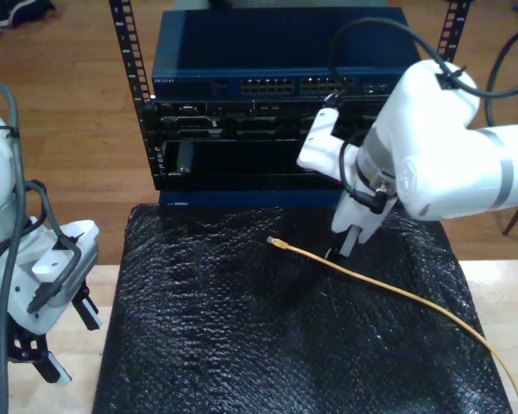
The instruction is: Grab the cable and plug it in
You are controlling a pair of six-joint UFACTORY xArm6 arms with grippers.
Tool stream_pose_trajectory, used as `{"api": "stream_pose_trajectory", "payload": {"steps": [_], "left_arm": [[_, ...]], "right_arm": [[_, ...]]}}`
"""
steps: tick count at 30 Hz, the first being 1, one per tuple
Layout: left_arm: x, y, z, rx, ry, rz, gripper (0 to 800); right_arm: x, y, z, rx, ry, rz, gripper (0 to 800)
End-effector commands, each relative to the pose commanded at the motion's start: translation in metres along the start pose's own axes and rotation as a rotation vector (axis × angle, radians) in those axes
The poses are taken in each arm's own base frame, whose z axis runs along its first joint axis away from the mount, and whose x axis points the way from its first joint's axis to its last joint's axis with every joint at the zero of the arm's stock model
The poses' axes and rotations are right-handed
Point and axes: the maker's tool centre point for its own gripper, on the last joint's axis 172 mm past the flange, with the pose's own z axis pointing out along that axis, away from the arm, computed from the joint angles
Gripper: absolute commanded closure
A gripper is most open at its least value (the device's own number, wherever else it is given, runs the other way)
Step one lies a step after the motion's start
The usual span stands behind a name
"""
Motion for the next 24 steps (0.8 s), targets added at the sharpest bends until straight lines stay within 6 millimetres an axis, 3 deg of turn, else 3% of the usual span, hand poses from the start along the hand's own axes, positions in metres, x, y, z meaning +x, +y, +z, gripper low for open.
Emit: {"api": "stream_pose_trajectory", "payload": {"steps": [5, 12, 18, 24], "left_arm": [[-0.002, -0.003, 0.004, -0.005, 0.004, -0.004, 0], [-0.002, -0.004, 0.004, -0.005, 0.003, -0.003, 0], [0.003, -0.005, 0.007, -0.006, 0.011, 0.0, 0], [0.003, -0.007, 0.01, -0.001, 0.014, -0.002, 0]], "right_arm": [[0.002, 0.0, 0.01, 0.0, -0.001, -0.005, 4], [0.012, -0.015, 0.039, 0.029, -0.021, -0.044, 4], [0.031, -0.016, 0.051, 0.026, -0.017, -0.084, 4], [0.036, -0.011, 0.06, 0.032, -0.025, -0.084, 8]]}}
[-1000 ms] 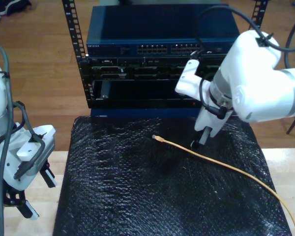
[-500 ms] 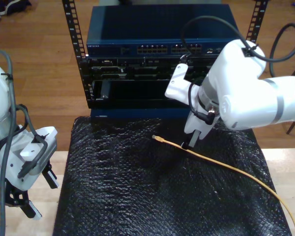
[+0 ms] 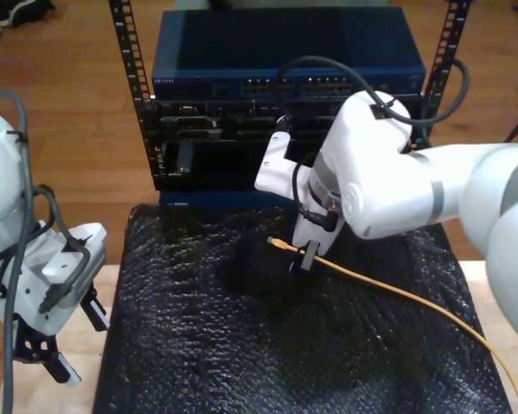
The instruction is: Grab the cable and plug it in
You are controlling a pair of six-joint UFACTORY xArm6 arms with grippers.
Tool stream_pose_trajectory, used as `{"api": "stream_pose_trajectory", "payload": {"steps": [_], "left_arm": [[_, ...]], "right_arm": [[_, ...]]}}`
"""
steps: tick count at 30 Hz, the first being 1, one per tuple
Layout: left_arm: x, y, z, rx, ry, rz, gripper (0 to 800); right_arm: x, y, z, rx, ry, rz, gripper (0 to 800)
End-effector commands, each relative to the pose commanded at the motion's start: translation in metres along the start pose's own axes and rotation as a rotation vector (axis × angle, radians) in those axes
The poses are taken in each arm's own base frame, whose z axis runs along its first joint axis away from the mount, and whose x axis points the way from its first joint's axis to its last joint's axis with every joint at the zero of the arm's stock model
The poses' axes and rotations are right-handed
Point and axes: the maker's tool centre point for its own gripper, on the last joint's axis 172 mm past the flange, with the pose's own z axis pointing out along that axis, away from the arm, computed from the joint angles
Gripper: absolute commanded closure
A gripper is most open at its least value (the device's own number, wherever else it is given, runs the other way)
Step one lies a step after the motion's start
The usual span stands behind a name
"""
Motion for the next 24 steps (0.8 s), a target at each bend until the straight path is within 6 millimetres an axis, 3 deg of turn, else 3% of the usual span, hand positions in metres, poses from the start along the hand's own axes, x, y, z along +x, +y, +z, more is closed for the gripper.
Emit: {"api": "stream_pose_trajectory", "payload": {"steps": [8, 16, 24], "left_arm": [[-0.002, -0.003, 0.001, 0.005, -0.001, -0.005, 0], [-0.003, 0.0, 0.007, -0.007, 0.004, -0.007, 0], [-0.003, 0.0, 0.008, -0.009, 0.004, -0.008, 0]], "right_arm": [[0.007, 0.006, 0.012, 0.008, -0.008, 0.0, 21], [0.029, 0.004, 0.035, 0.026, -0.018, -0.043, 26], [0.032, 0.009, 0.046, 0.031, -0.026, -0.04, 38]]}}
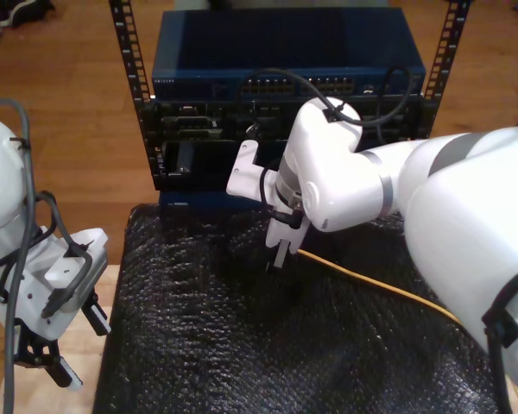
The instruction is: Grab the cable and plug it in
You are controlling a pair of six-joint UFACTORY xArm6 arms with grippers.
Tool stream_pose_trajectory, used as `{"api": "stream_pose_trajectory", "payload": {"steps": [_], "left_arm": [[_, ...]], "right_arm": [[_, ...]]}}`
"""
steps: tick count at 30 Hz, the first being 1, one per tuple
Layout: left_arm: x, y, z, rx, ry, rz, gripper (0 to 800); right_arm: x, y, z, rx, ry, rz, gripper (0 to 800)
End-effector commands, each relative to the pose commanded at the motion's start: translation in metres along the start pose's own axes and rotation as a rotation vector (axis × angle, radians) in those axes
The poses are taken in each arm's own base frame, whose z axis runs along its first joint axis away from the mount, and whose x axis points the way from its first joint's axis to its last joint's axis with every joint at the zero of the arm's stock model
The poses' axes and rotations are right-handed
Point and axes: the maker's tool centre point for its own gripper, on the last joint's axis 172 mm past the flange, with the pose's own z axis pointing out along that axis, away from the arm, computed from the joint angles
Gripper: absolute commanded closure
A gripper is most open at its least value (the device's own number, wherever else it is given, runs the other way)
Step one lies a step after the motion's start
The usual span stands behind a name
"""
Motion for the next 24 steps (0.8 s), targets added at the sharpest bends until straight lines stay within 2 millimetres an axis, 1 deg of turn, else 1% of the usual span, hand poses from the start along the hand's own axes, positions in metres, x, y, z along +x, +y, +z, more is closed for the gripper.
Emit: {"api": "stream_pose_trajectory", "payload": {"steps": [5, 9, 12, 14, 20, 24], "left_arm": [[0.0, 0.0, 0.001, -0.001, 0.001, 0.0, 0], [0.0, 0.0, 0.001, -0.001, 0.001, 0.0, 0], [0.0, 0.0, 0.0, 0.0, 0.0, 0.0, 0], [0.0, 0.0, 0.001, -0.001, 0.001, 0.0, 0], [0.0, 0.0, 0.001, -0.001, 0.001, 0.0, 0], [0.0, 0.0, 0.001, -0.001, 0.001, 0.0, 0]], "right_arm": [[0.002, 0.007, 0.003, -0.015, -0.014, 0.008, 36], [-0.004, 0.015, 0.004, -0.045, -0.063, 0.015, 32], [-0.014, 0.016, 0.007, -0.044, -0.121, 0.026, 31], [-0.016, 0.018, 0.007, -0.046, -0.136, 0.035, 32], [-0.015, 0.018, 0.007, -0.048, -0.136, 0.04, 32], [-0.015, 0.017, 0.01, -0.043, -0.138, 0.042, 65]]}}
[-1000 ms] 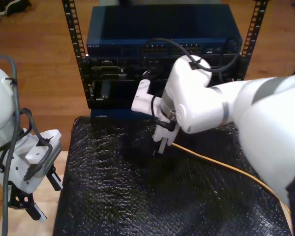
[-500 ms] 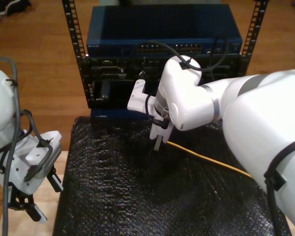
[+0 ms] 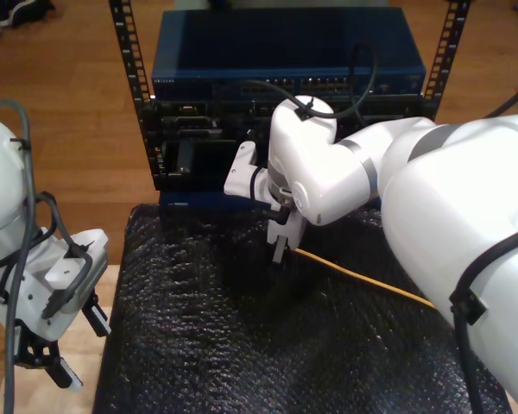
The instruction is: Grab the cable and plug it in
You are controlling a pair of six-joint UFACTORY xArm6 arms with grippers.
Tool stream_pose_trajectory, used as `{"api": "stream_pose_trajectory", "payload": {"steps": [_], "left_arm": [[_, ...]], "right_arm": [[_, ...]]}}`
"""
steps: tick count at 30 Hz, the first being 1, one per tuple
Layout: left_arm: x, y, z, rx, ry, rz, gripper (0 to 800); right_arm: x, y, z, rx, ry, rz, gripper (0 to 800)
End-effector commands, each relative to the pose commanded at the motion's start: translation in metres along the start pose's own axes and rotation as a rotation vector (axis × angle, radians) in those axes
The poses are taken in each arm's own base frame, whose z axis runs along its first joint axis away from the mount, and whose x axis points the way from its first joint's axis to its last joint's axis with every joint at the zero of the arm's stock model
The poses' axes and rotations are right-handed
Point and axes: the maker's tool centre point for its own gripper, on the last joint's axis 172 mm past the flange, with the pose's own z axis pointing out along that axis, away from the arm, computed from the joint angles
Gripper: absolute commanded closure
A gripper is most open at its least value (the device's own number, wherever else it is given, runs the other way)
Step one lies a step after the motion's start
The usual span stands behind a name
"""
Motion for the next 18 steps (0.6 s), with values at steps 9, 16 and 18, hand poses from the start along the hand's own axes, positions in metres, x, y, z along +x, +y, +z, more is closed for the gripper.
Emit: {"api": "stream_pose_trajectory", "payload": {"steps": [9, 16, 18], "left_arm": [[0.0, 0.0003, 0.0006, -0.001, 0.001, 0.0, 0], [-0.0002, 0.0006, 0.0016, -0.004, 0.002, 0.0, 0], [-0.0002, 0.0006, 0.0016, -0.004, 0.002, 0.0, 0]], "right_arm": [[0.0034, 0.0035, 0.0039, -0.001, -0.001, -0.001, 115], [0.0024, 0.0034, 0.0067, 0.002, -0.004, 0.002, 188], [0.0022, 0.0035, 0.0067, 0.002, -0.005, 0.002, 226]]}}
